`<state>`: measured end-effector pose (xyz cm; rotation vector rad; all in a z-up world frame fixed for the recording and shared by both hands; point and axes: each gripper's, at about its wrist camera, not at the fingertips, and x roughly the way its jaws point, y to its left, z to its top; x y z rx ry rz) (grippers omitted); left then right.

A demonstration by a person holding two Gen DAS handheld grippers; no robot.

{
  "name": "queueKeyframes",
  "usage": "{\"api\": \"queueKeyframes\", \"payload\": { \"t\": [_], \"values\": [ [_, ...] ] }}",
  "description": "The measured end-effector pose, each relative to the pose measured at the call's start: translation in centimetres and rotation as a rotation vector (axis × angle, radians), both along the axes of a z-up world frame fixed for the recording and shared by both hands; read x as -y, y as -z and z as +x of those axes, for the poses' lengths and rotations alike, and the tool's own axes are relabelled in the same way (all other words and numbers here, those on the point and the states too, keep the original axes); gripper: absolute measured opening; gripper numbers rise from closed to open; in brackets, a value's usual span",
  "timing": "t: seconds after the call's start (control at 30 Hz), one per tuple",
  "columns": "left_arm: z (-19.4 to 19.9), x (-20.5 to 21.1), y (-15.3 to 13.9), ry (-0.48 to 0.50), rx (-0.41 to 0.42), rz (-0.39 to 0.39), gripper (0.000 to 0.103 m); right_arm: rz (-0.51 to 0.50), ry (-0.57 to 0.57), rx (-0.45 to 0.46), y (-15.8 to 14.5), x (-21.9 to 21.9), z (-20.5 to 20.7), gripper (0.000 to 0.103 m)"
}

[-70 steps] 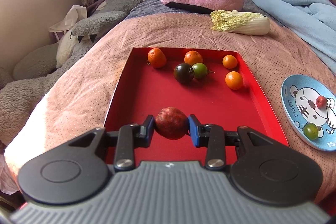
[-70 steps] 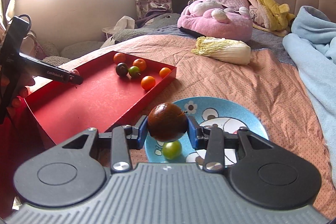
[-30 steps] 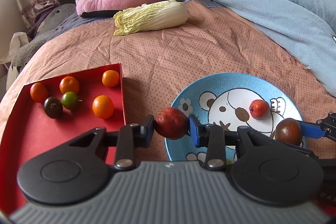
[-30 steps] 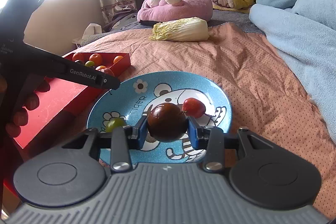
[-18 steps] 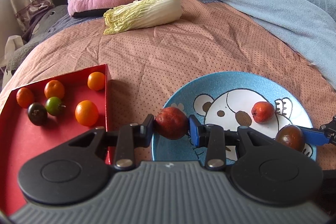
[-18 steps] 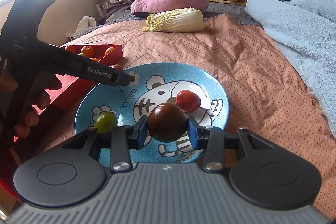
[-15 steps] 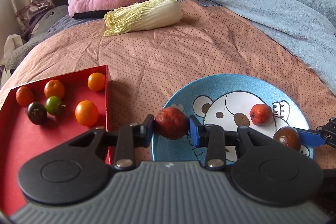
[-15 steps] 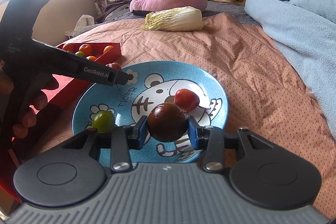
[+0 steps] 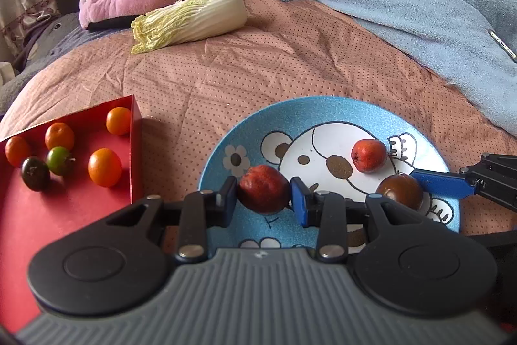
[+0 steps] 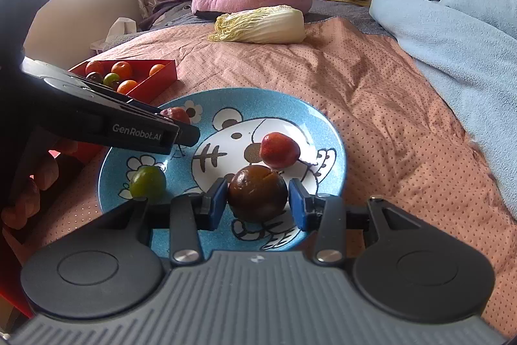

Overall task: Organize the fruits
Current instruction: 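Carry both tomatoes onto the blue plate and open both grippers, then move both tools back over the red tray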

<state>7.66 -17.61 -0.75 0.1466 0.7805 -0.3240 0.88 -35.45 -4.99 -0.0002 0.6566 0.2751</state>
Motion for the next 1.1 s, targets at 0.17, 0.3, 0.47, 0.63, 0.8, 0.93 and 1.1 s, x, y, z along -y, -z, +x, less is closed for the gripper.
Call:
{"api": "queueKeyframes", "payload": {
  "t": [0.17, 0.3, 0.47, 0.63, 0.8, 0.93, 1.1],
  "values": [
    [-0.7, -0.7, -0.9, -0.009, 0.025, -0.006, 0.054, 0.032, 0.007, 0.091, -1.1, 0.3, -1.0, 0.086],
    [-1.6, -1.8, -2.0, -0.042, 0.061, -0.024, 0.075, 0.050, -0.005, 0.130, -1.6, 0.4, -1.5, 0.086],
    [-2.7, -4.0, -3.5, -0.085, 0.106, -0.051, 0.078, 0.046, -0.032, 0.172, -2.0, -0.1, -2.4, 0.091],
    [-3.2, -7.4, -4.5, -0.194, 0.131, -0.043, 0.085, 0.031, -0.056, 0.207, -2.4, -0.6, -3.1, 0.096],
    [-3.7, -12.3, -4.8, -0.266, 0.141, -0.063, 0.085, 0.016, -0.103, 0.199, -2.5, -1.7, -3.7, 0.096],
    [-3.6, -16.0, -4.2, -0.307, 0.149, -0.037, 0.085, -0.024, -0.157, 0.177, -2.6, -3.5, -3.9, 0.096],
    [-2.8, -19.0, -3.4, -0.350, 0.133, -0.049, 0.085, 0.014, -0.191, 0.166, -3.5, -6.5, -3.3, 0.096]
  ]
}}
